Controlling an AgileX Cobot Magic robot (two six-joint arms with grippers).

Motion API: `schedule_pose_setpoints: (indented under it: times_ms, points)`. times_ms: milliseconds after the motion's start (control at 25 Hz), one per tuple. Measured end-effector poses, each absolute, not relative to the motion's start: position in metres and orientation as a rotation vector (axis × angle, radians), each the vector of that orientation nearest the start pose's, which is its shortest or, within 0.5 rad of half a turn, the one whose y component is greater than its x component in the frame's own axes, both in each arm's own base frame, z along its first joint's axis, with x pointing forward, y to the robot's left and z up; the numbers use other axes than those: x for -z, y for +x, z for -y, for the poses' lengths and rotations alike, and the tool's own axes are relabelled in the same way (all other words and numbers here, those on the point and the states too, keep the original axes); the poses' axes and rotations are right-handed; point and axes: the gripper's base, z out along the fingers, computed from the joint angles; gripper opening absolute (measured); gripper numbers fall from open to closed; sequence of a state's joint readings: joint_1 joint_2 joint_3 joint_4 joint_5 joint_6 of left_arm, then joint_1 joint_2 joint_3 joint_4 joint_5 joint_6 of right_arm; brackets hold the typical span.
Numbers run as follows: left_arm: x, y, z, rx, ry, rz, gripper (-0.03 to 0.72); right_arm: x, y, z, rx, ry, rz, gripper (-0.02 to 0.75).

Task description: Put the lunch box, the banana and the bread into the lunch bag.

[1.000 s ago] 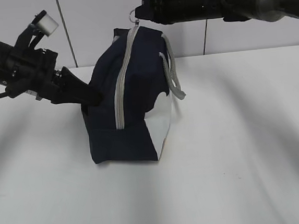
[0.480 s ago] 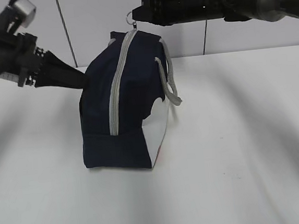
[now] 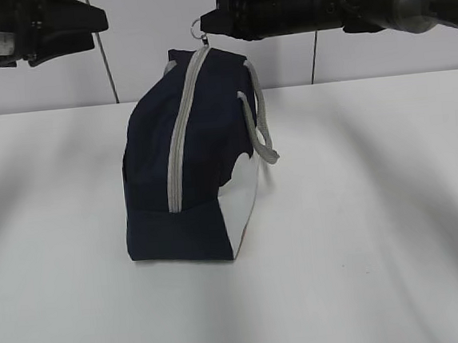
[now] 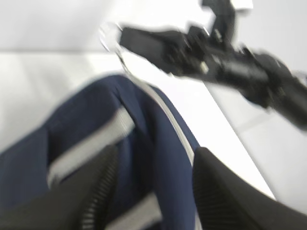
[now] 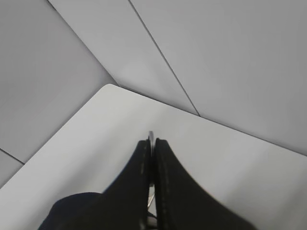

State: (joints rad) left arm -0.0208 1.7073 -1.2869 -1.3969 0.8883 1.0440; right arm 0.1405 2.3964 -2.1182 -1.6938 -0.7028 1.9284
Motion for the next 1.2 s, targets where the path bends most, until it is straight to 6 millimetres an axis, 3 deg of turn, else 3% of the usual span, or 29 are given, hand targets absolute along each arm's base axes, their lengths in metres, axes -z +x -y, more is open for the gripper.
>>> schedule_pose_setpoints:
  times_ms: [200,360,520,1200]
  points:
    - [-0.284,0.387,0.105,1.077,0.124,-2.062,0.372,-0.239,0.537,-0.135,-0.879,-0.445,-1.838,-0.016]
    - [-0.264,0.400,0.125,1.062,0.107,-2.065,0.372,-0.239,0.537,-0.135,-0.881,-0.442,-1.840,-0.016]
    - [-0.260,0.409,0.140,1.080,0.107,-2.029,0.372,-0.239,0.537,-0.135,-0.880,-0.444,-1.847,-0.016]
    - [-0.232,0.420,0.164,0.965,0.086,-2.072,0.355,-0.238,0.537,-0.135,-0.878,-0.447,-1.852,-0.016]
